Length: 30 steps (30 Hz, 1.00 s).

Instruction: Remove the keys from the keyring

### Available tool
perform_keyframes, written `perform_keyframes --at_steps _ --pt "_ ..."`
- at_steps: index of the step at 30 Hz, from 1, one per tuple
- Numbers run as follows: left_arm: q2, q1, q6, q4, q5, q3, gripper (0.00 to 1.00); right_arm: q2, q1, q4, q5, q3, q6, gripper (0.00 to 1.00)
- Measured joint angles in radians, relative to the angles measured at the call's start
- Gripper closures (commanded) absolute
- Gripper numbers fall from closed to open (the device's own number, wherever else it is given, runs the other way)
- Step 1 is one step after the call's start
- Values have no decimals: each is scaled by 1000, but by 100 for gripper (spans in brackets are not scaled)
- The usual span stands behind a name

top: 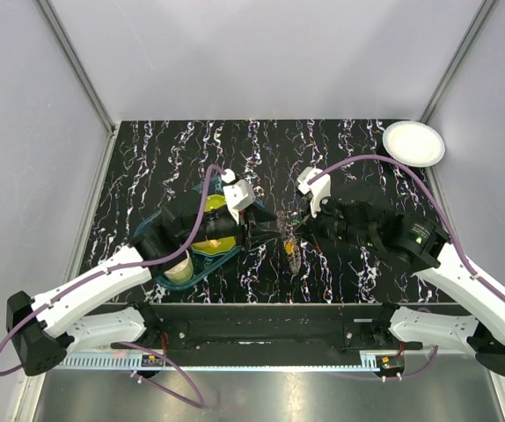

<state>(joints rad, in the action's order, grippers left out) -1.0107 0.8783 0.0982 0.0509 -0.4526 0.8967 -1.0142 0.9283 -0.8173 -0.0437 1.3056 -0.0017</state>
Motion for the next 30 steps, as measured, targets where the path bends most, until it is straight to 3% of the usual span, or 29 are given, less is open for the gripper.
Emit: perform_keyframes --at_steps 11,30 --pt "-45 16 -54 -12 -50 36 53 16 0 10 -27 -20 -10 100" --pt "-136 17 -226 -130 -259 126 51 140 0 71 -117 -124 -158 100"
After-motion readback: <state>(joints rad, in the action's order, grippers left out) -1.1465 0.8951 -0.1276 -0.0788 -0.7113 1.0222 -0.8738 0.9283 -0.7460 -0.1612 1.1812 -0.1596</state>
